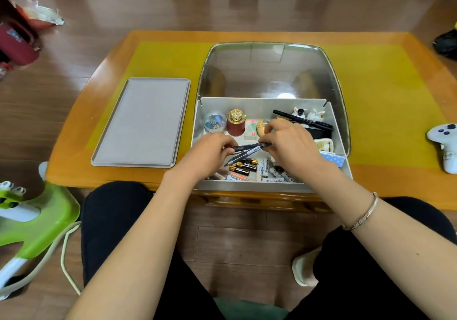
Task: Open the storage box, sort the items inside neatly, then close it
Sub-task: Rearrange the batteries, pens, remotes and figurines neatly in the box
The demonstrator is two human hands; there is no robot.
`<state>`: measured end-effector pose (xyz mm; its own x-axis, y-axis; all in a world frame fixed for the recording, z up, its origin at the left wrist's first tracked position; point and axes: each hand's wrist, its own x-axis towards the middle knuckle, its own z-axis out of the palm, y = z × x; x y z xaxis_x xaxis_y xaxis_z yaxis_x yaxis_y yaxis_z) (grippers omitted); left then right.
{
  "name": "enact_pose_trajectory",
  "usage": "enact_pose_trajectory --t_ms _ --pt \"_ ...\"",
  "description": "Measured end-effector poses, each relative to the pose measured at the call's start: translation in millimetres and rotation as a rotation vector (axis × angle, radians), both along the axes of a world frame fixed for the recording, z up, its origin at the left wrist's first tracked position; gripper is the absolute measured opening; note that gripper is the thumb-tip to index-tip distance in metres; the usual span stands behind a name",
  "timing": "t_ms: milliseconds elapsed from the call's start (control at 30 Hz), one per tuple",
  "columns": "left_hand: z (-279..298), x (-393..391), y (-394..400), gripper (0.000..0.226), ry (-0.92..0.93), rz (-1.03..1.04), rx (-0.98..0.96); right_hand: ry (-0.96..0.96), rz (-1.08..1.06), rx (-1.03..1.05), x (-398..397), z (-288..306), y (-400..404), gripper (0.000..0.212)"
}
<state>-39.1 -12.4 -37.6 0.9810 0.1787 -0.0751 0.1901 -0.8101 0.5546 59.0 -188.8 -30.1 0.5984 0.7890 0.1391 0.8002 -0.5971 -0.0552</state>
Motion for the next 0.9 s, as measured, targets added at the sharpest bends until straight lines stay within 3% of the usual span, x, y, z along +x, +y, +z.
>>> enact_pose_trajectory --t_ms 133,300,367,600,700,900 --pt "4 10 -3 0.032 -0.106 0.089 0.002 -0.058 -0.069 0.026 13 5 -17 0.021" --pt "-4 8 13 0.051 -0.146 0.378 0.286 -0.124 -0.429 0.132 37 15 -52 0.016" --pt "-12 4 19 0.055 -0.105 0.429 0.308 -0.090 -0.558 0.088 48 14 -61 0.018" --pt "-28 2 28 0.073 -0.044 0.395 0.054 0.036 -0.650 0.035 57 11 -64 0.033" --pt "-30 3 30 0.083 -0.086 0.352 -0.132 0.042 -0.639 0.060 57 12 -65 0.030" --pt "-38 5 30 0.085 -0.148 0.416 -0.228 0.123 -0.603 0.082 63 11 -68 0.019"
